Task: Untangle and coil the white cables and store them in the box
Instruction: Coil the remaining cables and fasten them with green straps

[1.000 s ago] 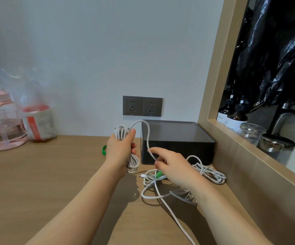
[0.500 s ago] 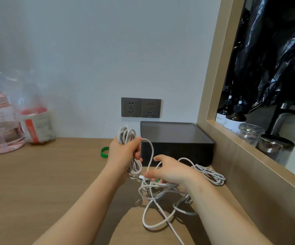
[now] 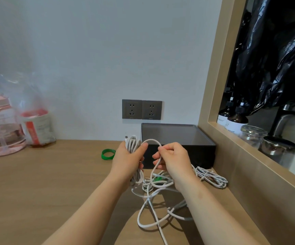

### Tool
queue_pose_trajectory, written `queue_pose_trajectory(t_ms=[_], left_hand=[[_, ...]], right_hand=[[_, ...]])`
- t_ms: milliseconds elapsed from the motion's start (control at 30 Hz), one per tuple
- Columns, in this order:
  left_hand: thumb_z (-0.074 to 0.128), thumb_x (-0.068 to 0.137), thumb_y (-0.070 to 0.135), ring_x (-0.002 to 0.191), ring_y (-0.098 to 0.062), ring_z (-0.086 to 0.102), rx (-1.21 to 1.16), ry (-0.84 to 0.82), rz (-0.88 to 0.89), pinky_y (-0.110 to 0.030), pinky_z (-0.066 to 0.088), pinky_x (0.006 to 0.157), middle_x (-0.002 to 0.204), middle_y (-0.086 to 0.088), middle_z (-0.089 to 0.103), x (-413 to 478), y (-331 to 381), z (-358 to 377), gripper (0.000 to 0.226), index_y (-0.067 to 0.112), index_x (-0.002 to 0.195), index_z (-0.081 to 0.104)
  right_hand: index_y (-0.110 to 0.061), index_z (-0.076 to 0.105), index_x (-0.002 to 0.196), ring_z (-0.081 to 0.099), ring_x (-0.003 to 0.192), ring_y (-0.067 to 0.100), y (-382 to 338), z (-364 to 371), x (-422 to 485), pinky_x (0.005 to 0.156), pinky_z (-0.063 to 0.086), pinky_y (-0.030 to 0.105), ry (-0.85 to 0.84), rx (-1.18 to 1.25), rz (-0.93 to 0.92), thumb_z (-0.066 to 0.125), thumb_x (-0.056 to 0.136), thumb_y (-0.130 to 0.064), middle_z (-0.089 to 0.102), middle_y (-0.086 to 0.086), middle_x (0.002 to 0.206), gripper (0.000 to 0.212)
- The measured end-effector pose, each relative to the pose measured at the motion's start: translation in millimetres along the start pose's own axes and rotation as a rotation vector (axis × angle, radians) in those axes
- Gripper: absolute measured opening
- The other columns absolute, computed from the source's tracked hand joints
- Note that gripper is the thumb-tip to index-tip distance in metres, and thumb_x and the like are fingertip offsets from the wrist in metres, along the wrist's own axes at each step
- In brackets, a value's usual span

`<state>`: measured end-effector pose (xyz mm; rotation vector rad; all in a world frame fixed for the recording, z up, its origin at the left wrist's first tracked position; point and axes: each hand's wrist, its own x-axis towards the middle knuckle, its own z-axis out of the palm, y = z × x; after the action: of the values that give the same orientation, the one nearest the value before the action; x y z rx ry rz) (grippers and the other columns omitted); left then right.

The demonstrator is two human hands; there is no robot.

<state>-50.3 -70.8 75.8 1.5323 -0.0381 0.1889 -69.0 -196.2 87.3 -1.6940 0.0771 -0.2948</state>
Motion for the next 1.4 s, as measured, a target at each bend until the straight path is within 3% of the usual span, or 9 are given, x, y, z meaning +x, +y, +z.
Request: queue_pose_trajectory(t_ms=[267,400,500,600,767,1000,1133,1233,1400], left_hand=[[0.047,0.093,0.05,0.055,-0.018,0.058,-0.097,-0.004,-0.072,-0.027,0.049,0.046,0.078,-0.014,0.06,2,-3,9,0.054,0.0,0.111,0.049],[0.047,0.093,0.048,0.086,-0.026,0.067,-0.143,-0.029,-0.057,-0.033,0.058,0.066,0.104,-0.02,0.063,-2,3,15,0.05,0.004,0.118,0.044],[0.049,0.094,0.043,0.082,-0.022,0.066,-0.175,-0.024,-0.043,-0.031,0.054,0.063,0.099,-0.015,0.062,-6,5,14,0.042,0.007,0.116,0.043],[0.05,0.095,0.039,0.077,-0.021,0.065,-0.224,0.038,-0.062,-0.03,0.052,0.06,0.092,-0.011,0.062,-5,7,12,0.029,0.013,0.108,0.045],[0.047,0.097,0.036,0.064,-0.017,0.059,-0.199,0.103,-0.023,-0.024,0.052,0.047,0.088,-0.011,0.058,-3,8,10,0.022,0.015,0.102,0.044],[0.062,0.09,0.027,0.094,-0.029,0.066,-0.25,0.025,-0.076,-0.04,0.058,0.074,0.104,-0.016,0.062,-5,6,11,0.033,0.009,0.112,0.046],[0.057,0.094,0.022,0.073,-0.019,0.059,-0.201,0.148,0.013,-0.037,0.053,0.066,0.087,-0.008,0.056,2,9,9,0.015,0.017,0.098,0.044],[0.055,0.095,0.017,0.062,-0.014,0.053,-0.26,0.226,0.055,-0.031,0.048,0.058,0.075,-0.005,0.051,8,16,5,0.02,0.014,0.108,0.04],[0.054,0.095,0.014,0.06,-0.012,0.055,-0.397,0.24,0.062,-0.031,0.049,0.061,0.073,-0.003,0.053,15,32,-1,0.021,0.014,0.111,0.04]], right_hand=[[-0.02,0.066,0.081,0.064,0.072,0.006,-6,10,-8,0.064,0.052,0.017,-0.041,-0.056,-0.215,0.063,0.088,-0.018,0.068,-0.004,0.077,0.008],[-0.023,0.068,0.085,0.066,0.078,0.01,-5,15,-9,0.071,0.057,0.024,-0.098,-0.068,-0.258,0.06,0.09,-0.018,0.068,-0.003,0.081,0.012],[-0.034,0.068,0.089,0.066,0.088,0.011,-4,16,-10,0.082,0.057,0.034,-0.163,-0.049,-0.243,0.055,0.093,-0.017,0.069,-0.003,0.093,0.022],[-0.033,0.067,0.098,0.065,0.094,0.008,-5,14,-14,0.085,0.054,0.027,-0.234,0.008,-0.212,0.051,0.095,-0.012,0.067,-0.002,0.104,0.026],[-0.025,0.061,0.084,0.064,0.078,0.008,-2,9,-14,0.07,0.054,0.021,-0.167,-0.124,-0.188,0.06,0.089,-0.016,0.066,-0.003,0.084,0.01],[-0.02,0.068,0.081,0.063,0.071,0.011,-3,17,-12,0.07,0.056,0.026,-0.134,-0.189,-0.249,0.062,0.088,-0.014,0.067,-0.004,0.074,0.011],[-0.026,0.056,0.085,0.053,0.075,0.008,-6,21,-15,0.062,0.044,0.015,-0.114,-0.278,-0.211,0.069,0.082,-0.018,0.055,-0.003,0.093,0.015],[-0.022,0.048,0.094,0.054,0.076,0.01,-2,20,-17,0.062,0.045,0.022,-0.239,-0.385,0.007,0.076,0.074,-0.024,0.053,0.0,0.099,0.033],[-0.021,0.063,0.091,0.062,0.076,0.011,7,16,-22,0.084,0.053,0.035,-0.476,-0.446,0.061,0.059,0.089,-0.028,0.065,-0.002,0.082,0.008]])
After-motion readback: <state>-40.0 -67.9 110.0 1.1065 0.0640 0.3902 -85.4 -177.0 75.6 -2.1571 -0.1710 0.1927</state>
